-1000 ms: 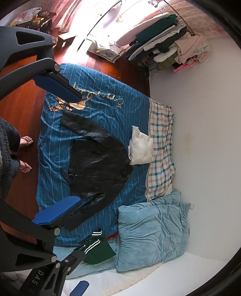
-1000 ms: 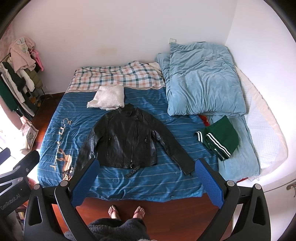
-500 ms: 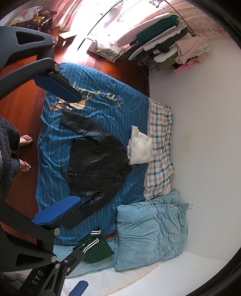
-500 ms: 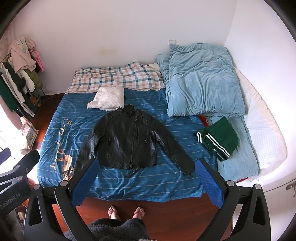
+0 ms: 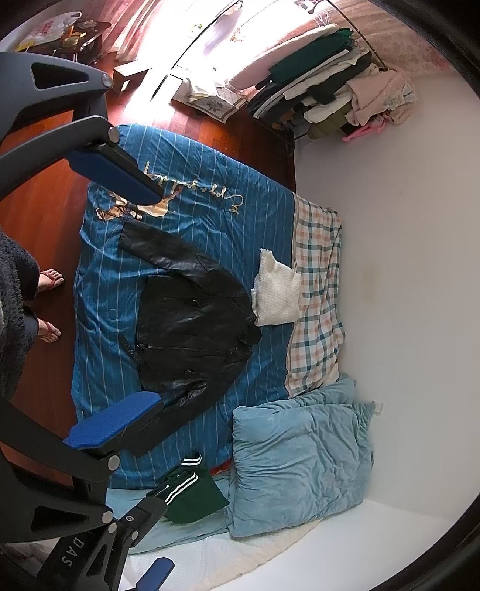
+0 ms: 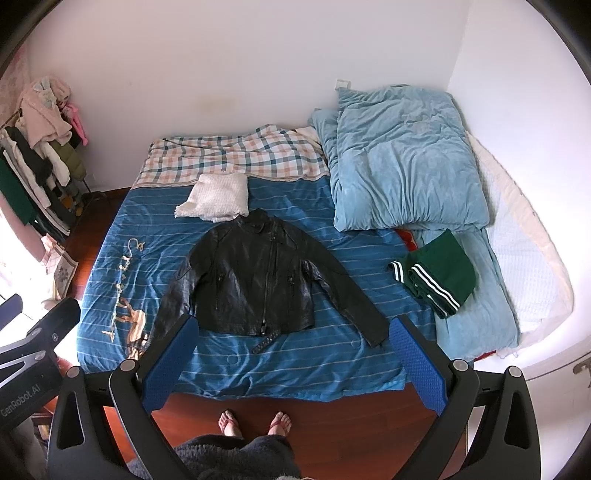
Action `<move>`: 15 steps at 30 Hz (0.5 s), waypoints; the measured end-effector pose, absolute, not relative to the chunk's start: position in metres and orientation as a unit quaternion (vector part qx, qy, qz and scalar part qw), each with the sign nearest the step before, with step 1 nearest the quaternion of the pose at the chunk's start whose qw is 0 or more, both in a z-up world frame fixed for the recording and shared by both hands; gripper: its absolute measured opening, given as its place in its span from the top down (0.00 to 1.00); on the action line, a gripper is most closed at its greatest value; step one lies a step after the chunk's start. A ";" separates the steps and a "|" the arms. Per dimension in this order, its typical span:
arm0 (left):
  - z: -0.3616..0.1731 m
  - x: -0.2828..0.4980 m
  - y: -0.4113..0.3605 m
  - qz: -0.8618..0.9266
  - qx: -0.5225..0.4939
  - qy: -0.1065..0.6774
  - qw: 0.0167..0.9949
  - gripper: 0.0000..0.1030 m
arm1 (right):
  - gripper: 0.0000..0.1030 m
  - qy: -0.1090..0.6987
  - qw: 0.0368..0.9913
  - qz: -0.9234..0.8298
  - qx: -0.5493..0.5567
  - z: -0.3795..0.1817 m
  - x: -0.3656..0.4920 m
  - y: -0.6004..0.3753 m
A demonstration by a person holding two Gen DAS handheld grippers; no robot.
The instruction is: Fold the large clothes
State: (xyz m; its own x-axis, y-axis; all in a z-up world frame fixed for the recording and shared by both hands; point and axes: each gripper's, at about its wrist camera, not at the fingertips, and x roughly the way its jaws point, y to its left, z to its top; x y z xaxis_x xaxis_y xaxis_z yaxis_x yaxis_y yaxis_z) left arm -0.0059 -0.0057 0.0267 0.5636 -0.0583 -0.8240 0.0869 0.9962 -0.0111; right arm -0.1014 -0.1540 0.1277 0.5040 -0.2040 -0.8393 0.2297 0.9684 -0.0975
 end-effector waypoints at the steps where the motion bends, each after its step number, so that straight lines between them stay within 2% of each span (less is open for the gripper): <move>1: 0.027 -0.005 -0.006 -0.042 0.016 0.465 0.884 0.00 | 0.00 0.482 0.867 -0.125 0.014 0.131 -0.102 -0.153; 6: 0.024 0.006 -0.007 -0.038 0.023 0.447 0.893 0.00 | 0.00 0.475 0.867 -0.144 0.045 0.139 -0.090 -0.157; 9: 0.006 0.026 -0.006 -0.023 0.046 0.430 0.901 0.00 | 0.00 0.468 0.867 -0.158 0.069 0.121 -0.084 -0.170; 15: -0.058 0.079 -0.002 -0.020 0.077 0.437 0.896 0.00 | 0.00 0.498 0.825 -0.223 0.147 0.026 -0.060 -0.224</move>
